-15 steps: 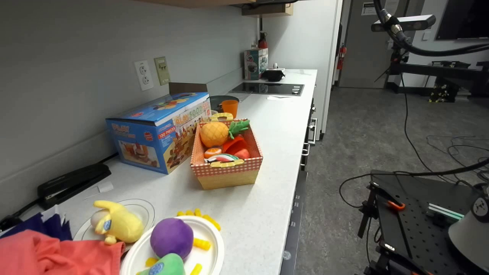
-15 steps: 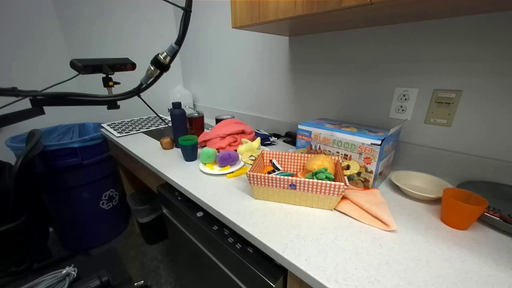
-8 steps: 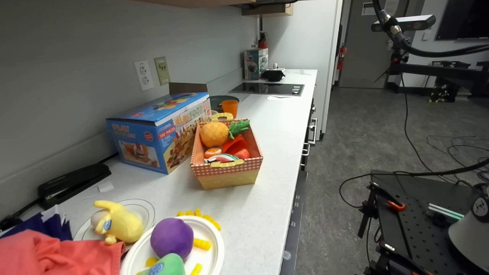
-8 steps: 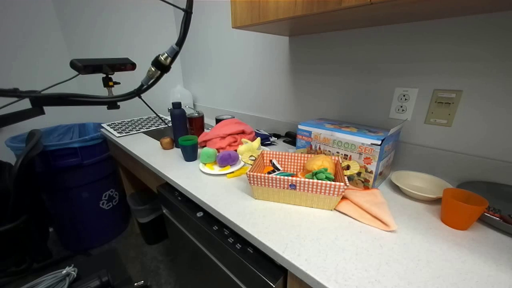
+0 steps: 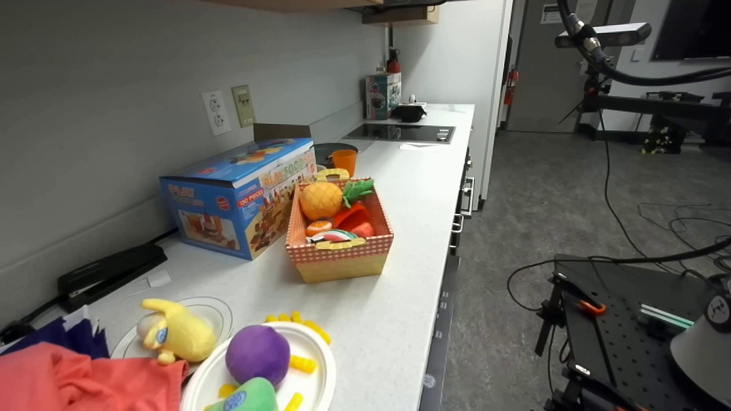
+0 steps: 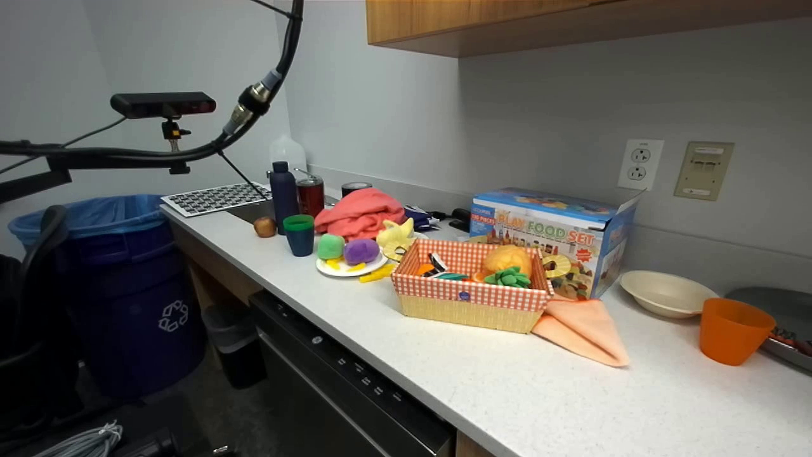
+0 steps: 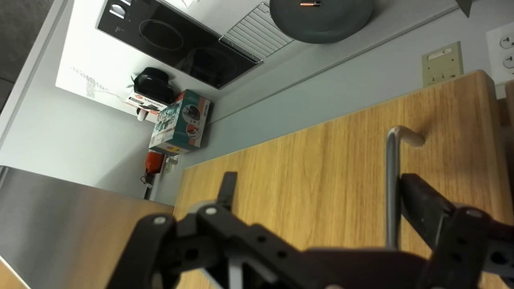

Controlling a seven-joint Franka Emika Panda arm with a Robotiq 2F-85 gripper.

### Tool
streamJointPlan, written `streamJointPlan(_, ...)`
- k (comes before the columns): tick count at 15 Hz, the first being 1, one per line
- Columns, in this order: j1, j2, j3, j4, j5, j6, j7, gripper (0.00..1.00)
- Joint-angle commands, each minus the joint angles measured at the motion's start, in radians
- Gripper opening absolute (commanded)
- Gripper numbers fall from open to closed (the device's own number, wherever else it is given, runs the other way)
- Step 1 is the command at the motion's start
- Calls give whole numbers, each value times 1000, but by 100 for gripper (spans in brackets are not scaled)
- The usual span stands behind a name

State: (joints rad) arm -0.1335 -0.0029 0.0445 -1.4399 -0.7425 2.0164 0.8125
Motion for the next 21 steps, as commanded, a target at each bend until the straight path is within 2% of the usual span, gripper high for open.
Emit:
streamJointPlan(1, -38, -107, -40, -167, -3, -35, 43, 100)
streamJointPlan(3, -41, -157, -47, -223, -11, -41, 77, 100)
streamJointPlan(4, -18, -179, -73, -244, -22, -45, 93, 100)
streamJointPlan(8, -42, -286, -77, -349, -82, -39, 155, 100)
streamJointPlan(13, -74, -409, -88, -479, -107, 9, 163, 100)
streamJointPlan(18, -125, -548, -97, -590, -136, -11, 156, 100)
streamJointPlan(21, -178, -591, -111, -617, -212, -78, 180, 100)
